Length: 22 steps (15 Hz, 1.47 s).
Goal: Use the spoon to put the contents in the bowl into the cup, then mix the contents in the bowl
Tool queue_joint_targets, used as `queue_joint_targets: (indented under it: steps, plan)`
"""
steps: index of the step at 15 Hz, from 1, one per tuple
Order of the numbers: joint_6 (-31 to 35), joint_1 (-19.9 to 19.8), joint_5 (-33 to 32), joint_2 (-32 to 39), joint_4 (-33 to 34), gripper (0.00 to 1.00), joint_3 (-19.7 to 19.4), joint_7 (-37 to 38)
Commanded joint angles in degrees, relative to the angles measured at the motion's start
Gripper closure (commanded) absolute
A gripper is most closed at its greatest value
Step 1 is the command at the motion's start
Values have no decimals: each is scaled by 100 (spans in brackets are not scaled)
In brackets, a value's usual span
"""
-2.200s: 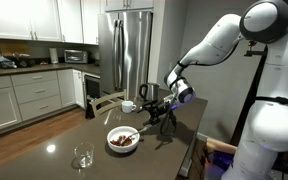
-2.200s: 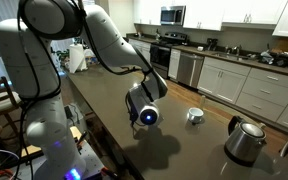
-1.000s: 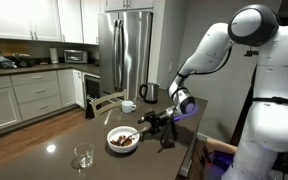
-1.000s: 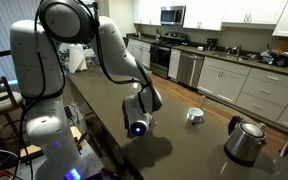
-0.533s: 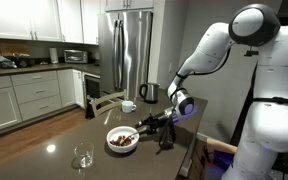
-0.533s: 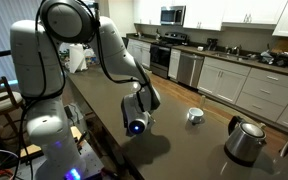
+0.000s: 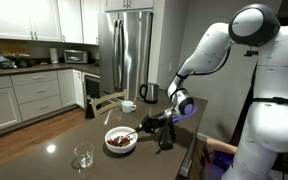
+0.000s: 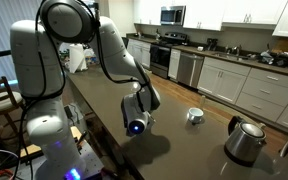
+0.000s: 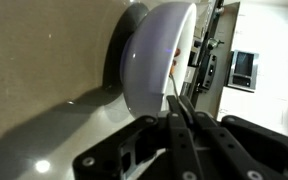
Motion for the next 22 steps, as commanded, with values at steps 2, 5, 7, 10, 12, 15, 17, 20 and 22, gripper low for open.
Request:
queue_joint_targets:
  steps: [2,5,7,10,12,15,17,20,22]
  plan:
    - [47,11,191,-63,-47,96,3,-208]
    - [200,16,199,-221,-96,96,-14,-237]
    - [272,14,226,-338,-131,96,-28,-337]
    - [395,0,314,-530,-158,96,-40,-586]
    - [525,-7,402,-636,-155,96,-28,-703]
    - [727,-13,555,-690,-108,96,0,-899]
    - [852,-13,634,-734,-87,96,14,-976]
    - [1103,-5,624,-818,-65,96,47,-822]
    - [1219,-9,593,-888,-51,96,66,-721]
